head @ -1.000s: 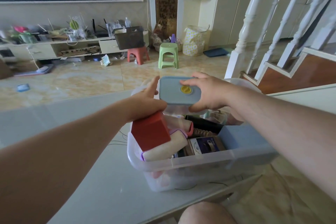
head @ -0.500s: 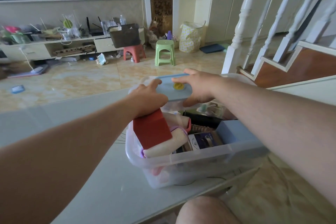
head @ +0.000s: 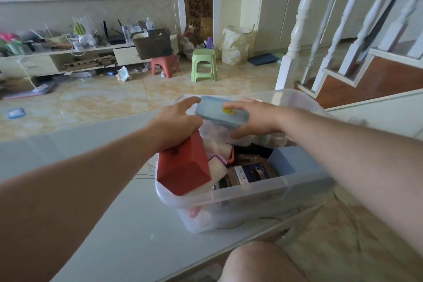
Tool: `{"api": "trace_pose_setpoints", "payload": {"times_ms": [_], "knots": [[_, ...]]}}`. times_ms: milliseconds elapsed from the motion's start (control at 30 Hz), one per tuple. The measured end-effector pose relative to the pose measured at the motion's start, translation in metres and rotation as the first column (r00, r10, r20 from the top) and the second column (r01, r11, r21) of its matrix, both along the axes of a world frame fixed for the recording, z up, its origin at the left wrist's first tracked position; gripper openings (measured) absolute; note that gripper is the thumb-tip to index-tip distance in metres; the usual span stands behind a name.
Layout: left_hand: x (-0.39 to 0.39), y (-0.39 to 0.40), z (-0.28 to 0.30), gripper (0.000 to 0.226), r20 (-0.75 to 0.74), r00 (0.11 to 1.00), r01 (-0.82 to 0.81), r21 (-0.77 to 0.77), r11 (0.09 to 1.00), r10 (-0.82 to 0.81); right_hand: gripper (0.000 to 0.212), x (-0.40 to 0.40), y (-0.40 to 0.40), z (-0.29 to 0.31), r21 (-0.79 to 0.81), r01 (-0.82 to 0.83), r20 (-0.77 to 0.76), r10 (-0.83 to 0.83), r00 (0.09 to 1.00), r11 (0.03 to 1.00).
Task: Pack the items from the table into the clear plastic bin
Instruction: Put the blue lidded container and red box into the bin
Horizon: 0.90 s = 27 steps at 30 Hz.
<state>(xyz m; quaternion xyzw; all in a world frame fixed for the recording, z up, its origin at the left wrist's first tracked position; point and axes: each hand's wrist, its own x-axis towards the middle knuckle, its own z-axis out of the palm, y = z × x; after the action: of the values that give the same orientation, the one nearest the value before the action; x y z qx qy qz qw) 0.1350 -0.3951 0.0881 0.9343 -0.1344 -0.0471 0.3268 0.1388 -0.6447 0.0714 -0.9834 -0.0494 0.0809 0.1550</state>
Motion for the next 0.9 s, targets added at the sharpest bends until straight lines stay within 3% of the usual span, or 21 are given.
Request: {"api": "trace_pose_setpoints", "payload": {"times_ms": [100,267,367,433,533,633,700,833,900], "knots": [[0.003,0.001,-0.002,0.057,0.021,1.0,-0.017,-0.063,0.998,0.018,0.11,-0.002,-0.003,-0.003,-0.113,0.024,0.032,-0.02,0.999,0.993],[0.017,-0.007,-0.016,0.044,0.133,0.988,-0.081,0.024,0.996,0.078,0.131,0.014,0.01,0.003,-0.253,0.063,-0.043,-0.076,0.996,0.965],[0.018,-0.004,-0.01,0.037,0.294,0.943,-0.17,0.013,0.985,0.159,0.127,0.015,0.005,0.005,-0.238,0.048,-0.113,-0.076,0.991,0.97],[0.01,-0.005,0.002,0.03,0.326,0.933,-0.152,-0.035,0.988,0.155,0.122,0.012,0.005,0.004,-0.282,0.079,-0.132,-0.12,0.984,0.956],[-0.013,-0.006,0.021,0.032,0.029,1.0,0.005,0.005,1.0,-0.006,0.103,0.003,0.006,-0.007,-0.458,0.039,-0.059,-0.074,0.996,0.888],[-0.041,0.008,0.028,0.084,-0.303,0.938,0.237,0.219,0.946,-0.165,0.106,-0.002,0.006,-0.008,-0.462,0.059,-0.026,-0.081,0.996,0.885],[-0.059,0.019,0.022,0.103,-0.348,0.908,0.341,0.294,0.893,-0.233,0.106,-0.008,0.009,-0.003,-0.475,0.049,0.018,-0.047,0.999,0.879],[-0.063,0.022,0.0,0.088,-0.002,0.951,0.277,0.458,0.845,-0.311,0.098,-0.025,0.011,0.003,-0.444,0.04,0.084,-0.003,0.996,0.895],[-0.049,0.026,-0.002,0.087,0.043,0.951,0.244,0.499,0.831,-0.305,0.095,-0.034,0.008,0.003,-0.399,0.038,0.066,-0.012,0.998,0.916]]}}
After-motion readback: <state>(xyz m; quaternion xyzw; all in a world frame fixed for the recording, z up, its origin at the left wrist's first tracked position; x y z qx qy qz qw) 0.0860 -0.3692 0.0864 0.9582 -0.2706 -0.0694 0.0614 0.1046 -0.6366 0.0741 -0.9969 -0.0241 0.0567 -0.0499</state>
